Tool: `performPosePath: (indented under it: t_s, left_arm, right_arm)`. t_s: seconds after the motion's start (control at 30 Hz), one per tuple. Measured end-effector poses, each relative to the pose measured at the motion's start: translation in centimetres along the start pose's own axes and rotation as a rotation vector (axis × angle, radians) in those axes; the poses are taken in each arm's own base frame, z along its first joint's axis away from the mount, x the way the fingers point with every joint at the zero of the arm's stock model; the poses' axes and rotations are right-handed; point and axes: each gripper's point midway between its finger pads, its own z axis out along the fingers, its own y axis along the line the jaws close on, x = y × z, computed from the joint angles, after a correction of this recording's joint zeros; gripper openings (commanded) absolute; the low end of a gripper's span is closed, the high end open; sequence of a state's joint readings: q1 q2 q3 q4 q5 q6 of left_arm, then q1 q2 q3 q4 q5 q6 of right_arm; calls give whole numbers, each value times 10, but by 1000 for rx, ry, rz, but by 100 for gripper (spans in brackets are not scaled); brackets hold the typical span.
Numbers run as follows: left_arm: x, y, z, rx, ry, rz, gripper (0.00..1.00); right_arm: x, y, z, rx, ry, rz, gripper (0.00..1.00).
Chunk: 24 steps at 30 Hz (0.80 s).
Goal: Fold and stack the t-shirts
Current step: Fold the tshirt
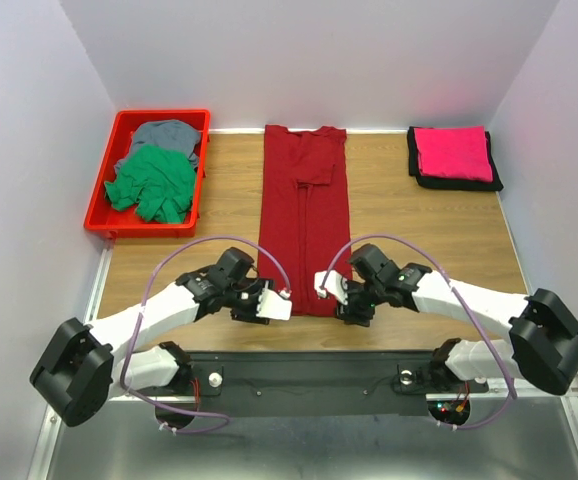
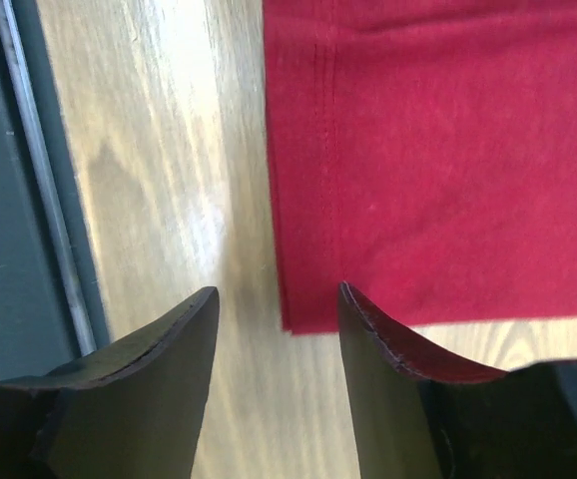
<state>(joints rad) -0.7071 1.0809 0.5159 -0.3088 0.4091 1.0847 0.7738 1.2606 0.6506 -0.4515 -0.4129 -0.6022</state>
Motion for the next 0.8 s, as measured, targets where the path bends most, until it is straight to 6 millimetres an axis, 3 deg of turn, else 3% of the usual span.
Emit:
performPosePath:
  t_s: [0.23,0.6,0.73,0.8]
  left_arm:
    - [0,1,13,22,3,31,58]
    - [1,-2,26,56,6,50,55]
    - [1,-5,26,68,7,63,43]
    - [1,-7,26,77,9,68,29]
  right_arm:
    - [11,0,11,34,27,-139,51]
    - [14,-14,18,90,45,-200,24]
    - [11,-18,20,106,39,-204,11]
    - [11,-20,20,114,39,-205,4]
